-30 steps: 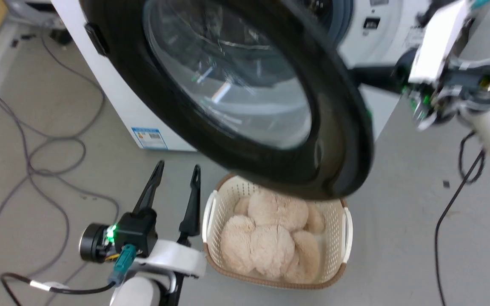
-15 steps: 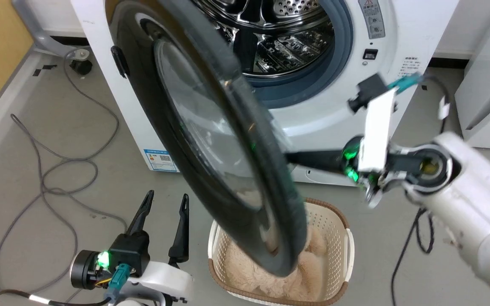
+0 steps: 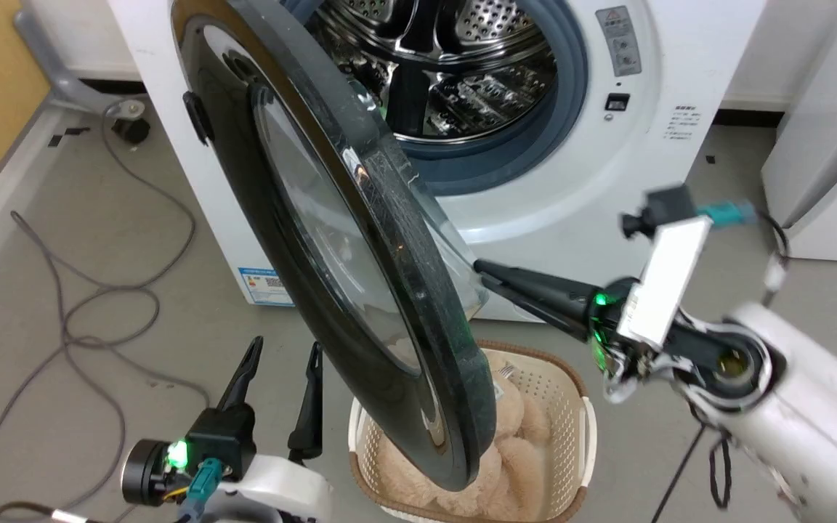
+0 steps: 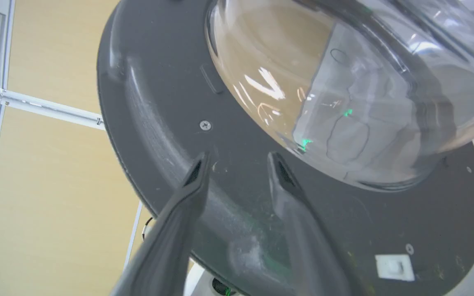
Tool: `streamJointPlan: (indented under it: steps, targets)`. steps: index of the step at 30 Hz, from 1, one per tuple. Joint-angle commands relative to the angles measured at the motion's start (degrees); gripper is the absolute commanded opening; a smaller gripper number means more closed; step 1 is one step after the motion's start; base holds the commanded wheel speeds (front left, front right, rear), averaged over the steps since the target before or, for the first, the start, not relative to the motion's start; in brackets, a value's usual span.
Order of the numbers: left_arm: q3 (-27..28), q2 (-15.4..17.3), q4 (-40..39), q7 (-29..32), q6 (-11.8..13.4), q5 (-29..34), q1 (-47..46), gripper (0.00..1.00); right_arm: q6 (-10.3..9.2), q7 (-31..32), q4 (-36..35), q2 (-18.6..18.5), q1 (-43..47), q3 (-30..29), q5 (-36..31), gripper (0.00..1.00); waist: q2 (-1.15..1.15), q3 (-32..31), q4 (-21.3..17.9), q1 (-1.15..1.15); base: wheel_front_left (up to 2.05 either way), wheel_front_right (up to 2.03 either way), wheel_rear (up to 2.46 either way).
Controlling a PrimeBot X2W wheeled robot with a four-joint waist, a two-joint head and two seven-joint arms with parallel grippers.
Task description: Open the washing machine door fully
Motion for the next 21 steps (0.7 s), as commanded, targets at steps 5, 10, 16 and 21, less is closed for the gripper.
streamJointPlan:
  steps: [5,10,16,21]
  targets:
    - [0.2,0.7,0.1,0.4,0.5,-0.5,1.9,1.0,0.06,-10.5,-6.5,-2.3,9.9,-4.0,-0.3,1.0,0.0,-1.0,-1.5,0.01,0.0,0.0,0.0]
    - [0.2,1.1,0.3,0.6,0.7,-0.7,2.4,1.0,0.06,-21.3,-10.8,-5.0,18.9,-7.0,-3.3,1.0,0.0,-1.3,-2.5,0.01,0.0,0.0,0.0]
    - [0.1,1.1,0.7,0.5,0.9,-1.1,2.7,1.0,0.06,-33.5,-10.5,-7.8,26.8,-7.6,-7.2,1.0,0.0,-2.0,-3.2,0.01,0.0,0.0,0.0]
    - [0.1,1.2,1.2,0.4,1.2,-1.6,3.4,1.0,0.06,-37.7,-1.8,-9.8,33.4,-11.1,-15.6,1.0,0.0,-3.2,-4.2,0.01,0.0,0.0,0.0]
